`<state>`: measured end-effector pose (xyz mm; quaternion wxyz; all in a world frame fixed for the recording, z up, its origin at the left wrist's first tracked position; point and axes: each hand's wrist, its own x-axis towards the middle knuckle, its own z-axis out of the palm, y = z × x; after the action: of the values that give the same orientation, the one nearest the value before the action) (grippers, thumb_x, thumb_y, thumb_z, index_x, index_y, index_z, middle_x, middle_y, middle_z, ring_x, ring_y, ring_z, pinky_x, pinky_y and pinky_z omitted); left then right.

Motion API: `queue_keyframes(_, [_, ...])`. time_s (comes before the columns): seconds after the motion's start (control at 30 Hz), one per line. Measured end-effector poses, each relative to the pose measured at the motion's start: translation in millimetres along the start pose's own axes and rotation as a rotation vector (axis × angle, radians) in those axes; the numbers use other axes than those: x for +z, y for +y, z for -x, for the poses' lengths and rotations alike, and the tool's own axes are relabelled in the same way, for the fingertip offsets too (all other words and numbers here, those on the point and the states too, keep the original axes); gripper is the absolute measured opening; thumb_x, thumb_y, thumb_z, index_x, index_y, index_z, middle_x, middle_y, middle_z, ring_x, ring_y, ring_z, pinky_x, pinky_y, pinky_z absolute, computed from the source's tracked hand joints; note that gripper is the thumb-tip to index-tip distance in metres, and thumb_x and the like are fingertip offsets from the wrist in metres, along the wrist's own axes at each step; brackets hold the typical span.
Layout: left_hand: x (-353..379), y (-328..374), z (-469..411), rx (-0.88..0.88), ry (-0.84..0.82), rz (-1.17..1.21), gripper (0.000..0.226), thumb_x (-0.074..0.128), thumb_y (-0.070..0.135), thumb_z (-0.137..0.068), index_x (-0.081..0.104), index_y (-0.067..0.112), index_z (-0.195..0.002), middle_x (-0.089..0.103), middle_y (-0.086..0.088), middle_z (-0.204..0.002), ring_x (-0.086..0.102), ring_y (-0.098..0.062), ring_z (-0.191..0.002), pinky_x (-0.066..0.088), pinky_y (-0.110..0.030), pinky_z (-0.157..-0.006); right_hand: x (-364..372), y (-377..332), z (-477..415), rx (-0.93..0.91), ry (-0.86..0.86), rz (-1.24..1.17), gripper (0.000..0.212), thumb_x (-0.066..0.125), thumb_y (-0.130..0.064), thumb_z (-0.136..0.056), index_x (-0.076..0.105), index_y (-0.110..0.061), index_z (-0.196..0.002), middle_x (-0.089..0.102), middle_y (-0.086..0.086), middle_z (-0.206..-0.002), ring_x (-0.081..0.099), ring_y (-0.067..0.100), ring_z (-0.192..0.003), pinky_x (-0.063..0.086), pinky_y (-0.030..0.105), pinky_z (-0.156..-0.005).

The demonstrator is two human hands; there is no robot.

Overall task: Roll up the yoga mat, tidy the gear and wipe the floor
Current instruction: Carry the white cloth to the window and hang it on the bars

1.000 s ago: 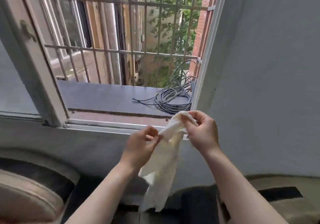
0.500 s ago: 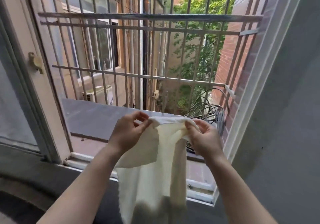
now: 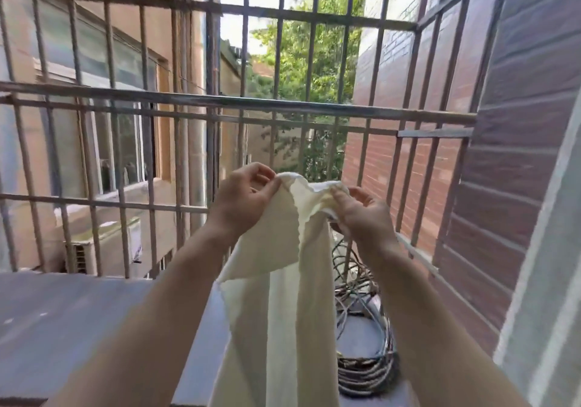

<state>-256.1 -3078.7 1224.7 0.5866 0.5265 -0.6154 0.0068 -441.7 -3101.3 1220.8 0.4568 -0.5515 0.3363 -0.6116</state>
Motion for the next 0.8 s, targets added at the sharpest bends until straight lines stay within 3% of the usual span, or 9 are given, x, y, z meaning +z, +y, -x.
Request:
queue_keyframes(0.17, [-5.7, -14.7, -59.7, 0.082, -0.014, 0.043, 0.009, 0.067, 0.039, -0.081, 0.061, 0.033, -0.077, 0.062, 0.014, -0.073, 0.051, 0.000, -0.056, 0.043, -0.025, -0.058, 17.4, -20.0, -43.0, -0.086, 0.026, 0.015, 0.008, 0.066, -0.021, -0.085, 0.060, -0.018, -0.081, 0.068, 0.008, -0.083, 0.066, 0.015, -0.066, 0.057, 0.025, -0.056])
queue_keyframes(0.37, [1.4, -17.5, -113.0, 0.136, 0.024, -0.091, 0.011, 0.064, 0.044, -0.082, 0.061, 0.033, -0.082, 0.066, 0.008, -0.084, 0.059, -0.011, -0.076, 0.042, -0.023, -0.061, 37.4, -41.2, -94.0, -0.136, 0.010, 0.039, 0.017, 0.065, -0.020, -0.086, 0.060, -0.008, -0.098, 0.067, 0.009, -0.085, 0.066, 0.016, -0.067, 0.056, 0.023, -0.054])
queue_keyframes(0.53, [-0.7, -4.9, -159.0, 0.200, 0.066, -0.106, 0.008, 0.064, 0.038, -0.084, 0.059, 0.033, -0.082, 0.063, 0.009, -0.080, 0.058, -0.008, -0.072, 0.041, -0.023, -0.062, 46.7, -68.8, -135.0, -0.179, -0.005, -0.001, 0.015, 0.066, -0.022, -0.086, 0.060, -0.012, -0.095, 0.067, 0.009, -0.087, 0.066, 0.016, -0.068, 0.055, 0.022, -0.052])
queue_keyframes(0.63, [-6.5, 10.8, -196.6, 0.240, 0.109, -0.120, 0.011, 0.064, 0.038, -0.084, 0.063, 0.027, -0.087, 0.063, 0.008, -0.082, 0.057, -0.009, -0.071, 0.040, -0.022, -0.061, 50.9, -94.4, -161.1, -0.207, -0.005, -0.038, 0.029, 0.067, -0.023, -0.085, 0.057, -0.008, -0.108, 0.067, 0.009, -0.088, 0.067, 0.013, -0.066, 0.053, 0.021, -0.051])
queue_keyframes(0.8, [-7.6, 36.2, -262.9, 0.297, 0.151, -0.175, 0.010, 0.064, 0.037, -0.085, 0.064, 0.027, -0.088, 0.064, 0.008, -0.084, 0.057, -0.010, -0.074, 0.038, -0.020, -0.061, 54.3, -137.4, -215.3, -0.262, -0.008, -0.057, 0.021, 0.065, -0.020, -0.087, 0.059, -0.010, -0.104, 0.067, 0.009, -0.084, 0.066, 0.014, -0.068, 0.056, 0.023, -0.053])
